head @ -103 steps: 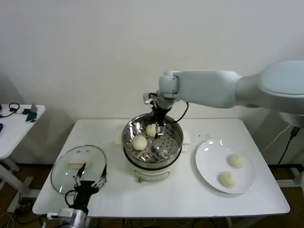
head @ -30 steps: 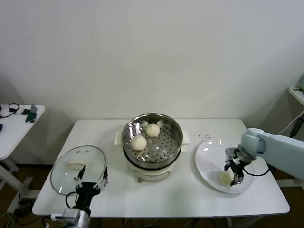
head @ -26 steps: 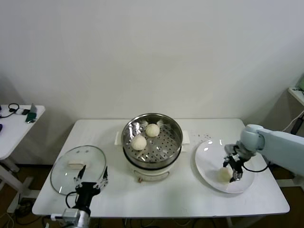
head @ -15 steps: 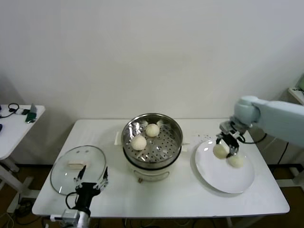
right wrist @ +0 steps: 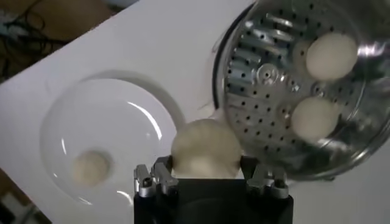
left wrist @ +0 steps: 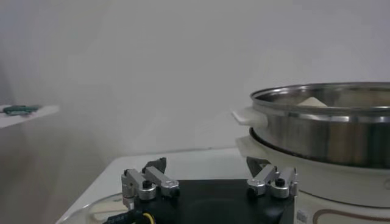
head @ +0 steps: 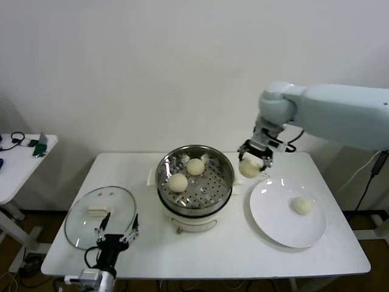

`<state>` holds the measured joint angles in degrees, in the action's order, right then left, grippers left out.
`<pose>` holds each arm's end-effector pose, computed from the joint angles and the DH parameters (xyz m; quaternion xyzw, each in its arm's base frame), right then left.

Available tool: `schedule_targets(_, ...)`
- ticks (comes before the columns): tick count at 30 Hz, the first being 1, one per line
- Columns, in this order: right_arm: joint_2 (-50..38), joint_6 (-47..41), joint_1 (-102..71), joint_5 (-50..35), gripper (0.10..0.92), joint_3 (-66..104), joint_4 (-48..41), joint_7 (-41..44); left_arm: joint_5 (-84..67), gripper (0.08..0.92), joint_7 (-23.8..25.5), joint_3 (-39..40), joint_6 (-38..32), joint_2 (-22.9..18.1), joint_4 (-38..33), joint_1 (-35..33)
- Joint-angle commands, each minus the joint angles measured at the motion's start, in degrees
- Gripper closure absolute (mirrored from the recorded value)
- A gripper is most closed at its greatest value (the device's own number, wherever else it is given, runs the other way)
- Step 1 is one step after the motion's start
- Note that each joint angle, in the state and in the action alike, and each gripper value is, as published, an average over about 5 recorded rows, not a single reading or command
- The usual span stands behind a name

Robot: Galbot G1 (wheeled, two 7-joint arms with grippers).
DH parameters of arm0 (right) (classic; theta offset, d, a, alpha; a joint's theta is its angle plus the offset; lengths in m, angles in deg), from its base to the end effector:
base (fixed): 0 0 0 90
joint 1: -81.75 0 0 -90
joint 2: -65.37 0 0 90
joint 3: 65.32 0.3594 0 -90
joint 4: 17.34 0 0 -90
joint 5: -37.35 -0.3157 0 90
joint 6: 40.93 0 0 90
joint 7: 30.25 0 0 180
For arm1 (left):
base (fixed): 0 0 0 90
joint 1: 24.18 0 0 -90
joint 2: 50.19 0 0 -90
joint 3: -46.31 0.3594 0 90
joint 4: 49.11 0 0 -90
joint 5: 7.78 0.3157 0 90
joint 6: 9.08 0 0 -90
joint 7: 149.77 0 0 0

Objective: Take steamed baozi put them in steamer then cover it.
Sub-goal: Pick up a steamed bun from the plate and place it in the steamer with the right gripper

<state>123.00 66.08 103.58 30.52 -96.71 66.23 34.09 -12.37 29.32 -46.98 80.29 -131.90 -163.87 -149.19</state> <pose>0.5034 0.0148 0.0256 0.6273 -0.1818 0.7452 0.1346 0.1068 0.0490 -0.3464 0.0000 -0.9960 -0.0377 0.0816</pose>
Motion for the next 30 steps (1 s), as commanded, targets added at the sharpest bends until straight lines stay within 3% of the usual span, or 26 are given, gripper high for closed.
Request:
schedule_targets(1, 9.4, 7.4, -1.0, 3.5, 0.313, 3.4, 0.2, 0.4, -0.2, 0.177, 0.0, 0.1, 0.1, 0.1, 0.1, -0.1)
schedule_targets(13, 19.8, 13.1, -11.8, 9.3, 0.313, 5.8, -8.1, -0.2, -1.6, 0.177, 0.0, -0.5, 0.1, 0.6, 1.2, -0.5)
schedule_targets(30, 22.2, 14.8, -18.5, 11.9, 0.304, 4.8, -12.4, -1.0, -3.3, 0.177, 0.0, -1.1, 0.4, 2.1, 2.2, 0.2)
